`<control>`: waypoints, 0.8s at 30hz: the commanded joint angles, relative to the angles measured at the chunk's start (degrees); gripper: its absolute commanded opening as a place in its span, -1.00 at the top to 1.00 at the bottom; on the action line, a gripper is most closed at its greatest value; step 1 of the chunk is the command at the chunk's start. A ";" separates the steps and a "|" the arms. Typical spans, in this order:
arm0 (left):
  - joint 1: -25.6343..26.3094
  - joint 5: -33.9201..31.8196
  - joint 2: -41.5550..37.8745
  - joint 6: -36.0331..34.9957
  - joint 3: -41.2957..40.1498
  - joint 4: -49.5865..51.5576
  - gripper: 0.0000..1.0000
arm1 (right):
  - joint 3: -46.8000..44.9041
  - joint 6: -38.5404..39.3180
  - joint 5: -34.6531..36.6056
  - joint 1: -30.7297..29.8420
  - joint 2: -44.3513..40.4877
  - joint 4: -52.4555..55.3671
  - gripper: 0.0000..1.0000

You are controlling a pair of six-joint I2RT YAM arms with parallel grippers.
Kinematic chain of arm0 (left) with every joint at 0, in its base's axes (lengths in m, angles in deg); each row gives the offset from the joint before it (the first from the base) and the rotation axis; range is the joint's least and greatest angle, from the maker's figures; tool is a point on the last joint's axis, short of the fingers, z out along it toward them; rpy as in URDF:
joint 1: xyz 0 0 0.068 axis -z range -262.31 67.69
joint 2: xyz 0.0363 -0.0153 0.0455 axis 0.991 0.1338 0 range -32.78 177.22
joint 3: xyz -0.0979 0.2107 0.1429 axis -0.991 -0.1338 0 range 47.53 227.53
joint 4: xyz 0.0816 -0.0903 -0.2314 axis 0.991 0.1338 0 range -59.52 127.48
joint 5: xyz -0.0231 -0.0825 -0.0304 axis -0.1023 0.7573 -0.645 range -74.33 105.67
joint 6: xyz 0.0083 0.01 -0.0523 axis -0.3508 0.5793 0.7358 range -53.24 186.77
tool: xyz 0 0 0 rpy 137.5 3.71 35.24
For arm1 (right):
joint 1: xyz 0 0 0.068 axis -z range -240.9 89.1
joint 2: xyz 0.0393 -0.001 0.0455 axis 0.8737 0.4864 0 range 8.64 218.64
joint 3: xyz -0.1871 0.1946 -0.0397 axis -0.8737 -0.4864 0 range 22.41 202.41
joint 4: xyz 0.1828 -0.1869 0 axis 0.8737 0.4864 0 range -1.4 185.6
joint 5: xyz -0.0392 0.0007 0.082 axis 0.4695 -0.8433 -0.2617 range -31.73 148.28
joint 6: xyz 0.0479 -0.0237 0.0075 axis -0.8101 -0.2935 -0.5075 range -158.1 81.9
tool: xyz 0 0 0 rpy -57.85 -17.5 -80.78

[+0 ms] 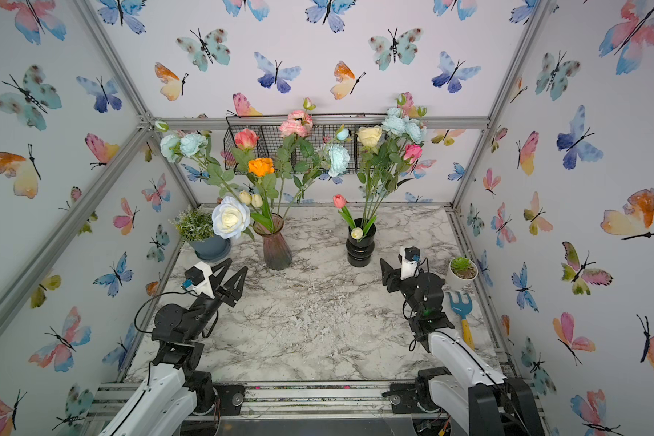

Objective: Pick out blue flowers from the vase
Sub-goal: Pick up the flower from the vase.

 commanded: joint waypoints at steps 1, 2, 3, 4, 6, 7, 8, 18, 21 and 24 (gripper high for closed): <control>1.57 2.12 0.99 -2.03 2.21 0.54 -0.12 | 2.38 1.04 -3.35 -3.03 -1.88 6.38 -0.28; 2.01 2.08 1.76 -2.48 2.73 0.22 -0.09 | 3.15 1.72 -3.28 -4.22 -2.20 7.97 -0.27; 2.41 1.62 2.89 -2.97 3.42 0.15 -0.04 | 4.01 2.52 -2.83 -5.50 -2.50 9.66 -0.23; 2.82 1.18 4.07 -3.28 4.34 0.20 -0.02 | 4.94 3.14 -2.08 -6.88 -2.76 11.49 -0.21; 3.26 0.86 6.14 -3.86 5.99 0.47 -0.02 | 6.40 4.22 -0.71 -9.54 -3.24 15.05 -0.19; 3.55 0.30 6.95 -4.27 6.67 0.36 -0.02 | 6.79 4.62 -0.09 -10.81 -3.54 16.30 -0.19; 3.95 -0.51 7.78 -4.88 7.37 0.12 -0.02 | 7.09 4.97 0.78 -12.04 -3.89 17.48 -0.19; 4.86 -7.01 21.35 -10.89 18.14 0.31 0.01 | 7.10 5.36 1.50 -14.97 -3.34 18.21 -0.14; 4.90 -8.56 24.67 -11.62 20.29 0.01 0.03 | 7.01 5.38 1.63 -15.35 -3.14 17.85 -0.14; 4.92 -8.95 28.09 -11.88 23.19 0.47 0.08 | 6.65 5.38 2.25 -15.48 -3.06 16.96 -0.12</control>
